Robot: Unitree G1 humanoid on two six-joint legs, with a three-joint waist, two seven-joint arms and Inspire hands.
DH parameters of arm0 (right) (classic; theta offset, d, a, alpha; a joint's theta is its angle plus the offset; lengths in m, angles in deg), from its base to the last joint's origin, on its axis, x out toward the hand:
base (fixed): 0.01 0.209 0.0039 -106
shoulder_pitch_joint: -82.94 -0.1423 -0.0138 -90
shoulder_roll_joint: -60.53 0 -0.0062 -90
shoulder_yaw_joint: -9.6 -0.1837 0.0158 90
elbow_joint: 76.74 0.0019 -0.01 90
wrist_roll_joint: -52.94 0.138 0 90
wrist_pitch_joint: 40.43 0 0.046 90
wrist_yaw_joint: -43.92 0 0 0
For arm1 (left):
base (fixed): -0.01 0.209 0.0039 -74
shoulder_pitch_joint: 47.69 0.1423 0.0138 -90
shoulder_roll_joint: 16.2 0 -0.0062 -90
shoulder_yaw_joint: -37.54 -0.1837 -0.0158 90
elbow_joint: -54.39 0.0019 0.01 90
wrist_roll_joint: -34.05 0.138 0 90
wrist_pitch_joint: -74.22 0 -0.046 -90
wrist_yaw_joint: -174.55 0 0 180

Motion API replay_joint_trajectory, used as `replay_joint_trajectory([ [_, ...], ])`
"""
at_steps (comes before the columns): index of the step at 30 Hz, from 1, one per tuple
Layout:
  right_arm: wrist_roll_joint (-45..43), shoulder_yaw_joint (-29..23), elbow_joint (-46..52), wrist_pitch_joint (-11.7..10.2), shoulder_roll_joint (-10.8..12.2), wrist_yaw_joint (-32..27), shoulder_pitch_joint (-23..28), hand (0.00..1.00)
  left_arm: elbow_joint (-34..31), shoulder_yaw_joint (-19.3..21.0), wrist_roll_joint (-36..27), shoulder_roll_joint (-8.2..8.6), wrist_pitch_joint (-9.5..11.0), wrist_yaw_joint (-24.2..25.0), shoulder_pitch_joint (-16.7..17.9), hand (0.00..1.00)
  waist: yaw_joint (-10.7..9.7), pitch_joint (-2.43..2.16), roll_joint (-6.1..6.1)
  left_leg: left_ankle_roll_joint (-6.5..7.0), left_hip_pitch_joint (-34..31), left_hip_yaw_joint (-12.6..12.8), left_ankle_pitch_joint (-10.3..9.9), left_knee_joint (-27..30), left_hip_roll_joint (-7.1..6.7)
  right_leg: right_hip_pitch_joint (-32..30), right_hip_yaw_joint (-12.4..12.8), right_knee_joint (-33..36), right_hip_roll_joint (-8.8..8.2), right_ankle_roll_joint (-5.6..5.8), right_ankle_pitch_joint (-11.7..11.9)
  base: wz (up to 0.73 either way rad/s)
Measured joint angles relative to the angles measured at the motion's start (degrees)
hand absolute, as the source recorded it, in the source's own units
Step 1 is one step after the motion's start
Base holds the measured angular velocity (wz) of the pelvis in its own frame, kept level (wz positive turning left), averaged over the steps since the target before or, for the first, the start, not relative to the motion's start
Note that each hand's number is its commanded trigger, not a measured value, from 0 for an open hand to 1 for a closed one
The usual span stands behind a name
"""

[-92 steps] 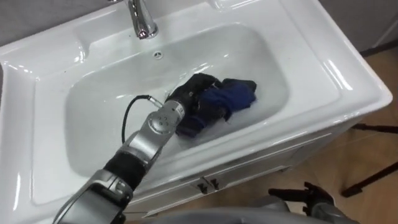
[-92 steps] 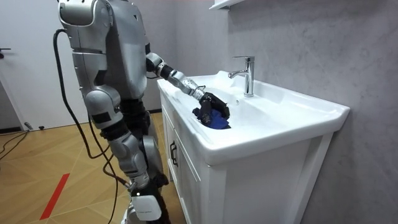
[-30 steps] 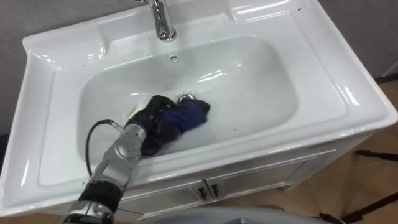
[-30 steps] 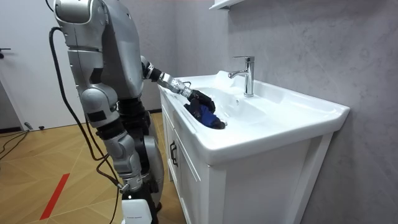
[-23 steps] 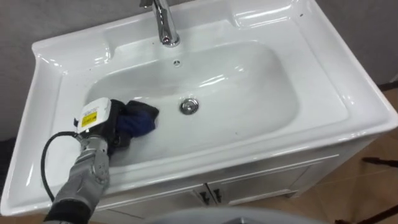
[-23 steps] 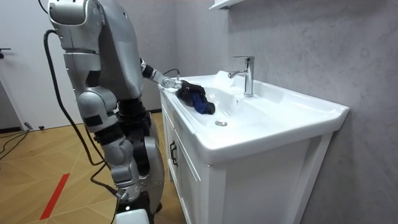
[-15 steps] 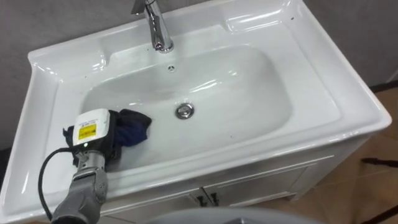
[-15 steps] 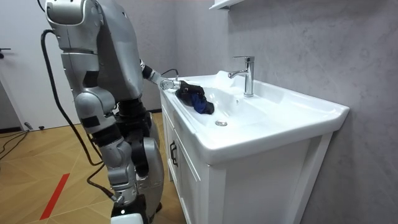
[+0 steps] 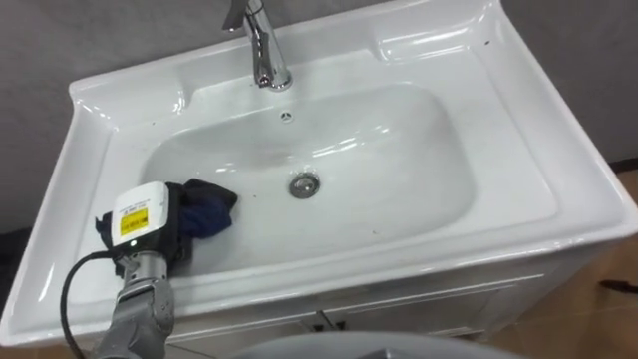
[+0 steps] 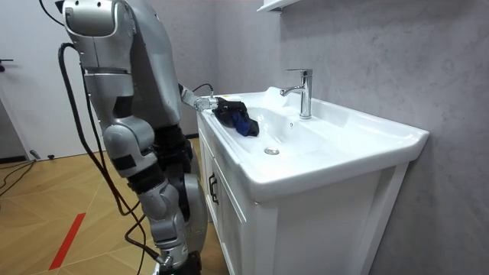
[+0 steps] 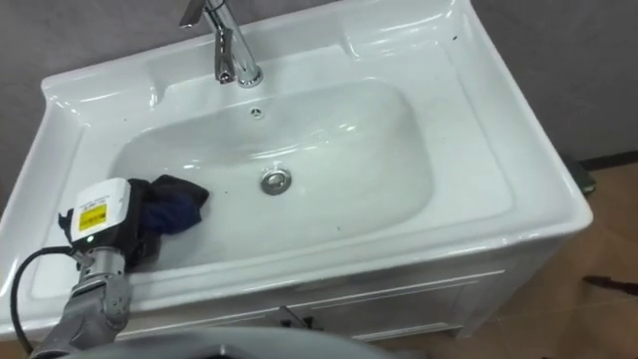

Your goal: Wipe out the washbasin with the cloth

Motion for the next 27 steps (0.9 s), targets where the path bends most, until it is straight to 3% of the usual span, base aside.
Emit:
replay_joint_trajectory([
  [7, -0.24, 1.19, -0.11, -0.22, 0.03, -0.54, 0.0, 0.0, -0.01, 0.77, -1.87, 0.63, -0.01, 0.53, -0.14, 1.0, -0.67, 0.1, -0.17, -0.01, -0.04, 0.01, -0.01, 0.0, 0.07, 0.34, -0.89, -0.03, -0.06, -0.22, -0.44, 0.08],
  [13, 0.71, 4.54, -0.84, -0.5, 0.83, -0.71, 0.5, 0.0, -0.07, 0.75, -4.12, 0.59, -0.81, 1.65, -0.87, 1.0, -1.81, 0.51, -0.89, -0.09, 0.19, -0.08, -0.01, 0.15, 0.04, 0.44, -1.32, 0.45, -0.2, -0.22, -1.14, 0.05],
  [15, 0.58, 6.59, -0.85, -0.26, 1.94, -1.04, 0.85, 0.0, -0.35, 0.23, -6.57, 0.55, -2.04, 3.1, -2.49, 1.0, -2.13, 1.1, -1.78, -0.9, 0.13, 0.21, 0.5, 0.21, -0.04, 0.36, -1.34, 1.07, -0.34, -0.14, -1.48, 0.15],
  [19, 0.07, 10.13, -0.97, 0.0, 2.93, -1.28, 1.0, 0.0, -0.35, -1.02, -8.02, 1.18, -3.74, 5.92, -4.59, 1.0, -2.9, 1.42, -2.34, -1.1, -0.2, 0.54, 0.66, 0.2, -0.11, 0.02, -2.07, 1.55, -0.54, 0.0, -1.57, 0.11],
  [22, 0.04, 12.4, -1.56, 0.03, 3.77, -1.52, 1.05, 0.0, 0.22, -3.87, -8.84, 1.75, -6.17, 9.08, -7.23, 1.0, -3.62, 1.65, -2.75, -1.16, -0.3, 0.39, 0.67, 0.14, -0.32, -0.2, -2.25, 1.88, -0.83, 0.23, -1.6, 0.05],
  [25, -0.23, 13.11, -1.94, 0.58, 5.78, -0.99, 0.98, 0.0, 0.83, -5.86, -8.76, 3.81, -8.18, 10.86, -10.18, 1.0, -6.1, 1.92, -4.34, -1.17, -1.37, 0.39, 0.67, 0.05, -0.58, -0.99, -3.23, 1.9, -1.09, 0.52, -1.56, 0.15],
  [27, -0.5, 13.98, -1.92, 1.37, 6.64, -0.45, 1.0, 0.0, 0.55, -8.25, -8.72, 6.69, -8.92, 10.86, -11.83, 1.0, -6.49, 2.28, -5.46, -1.19, -1.99, 0.57, 0.66, -0.11, -0.72, -1.76, -2.5, 1.67, -1.08, 0.84, -1.26, -0.1],
])
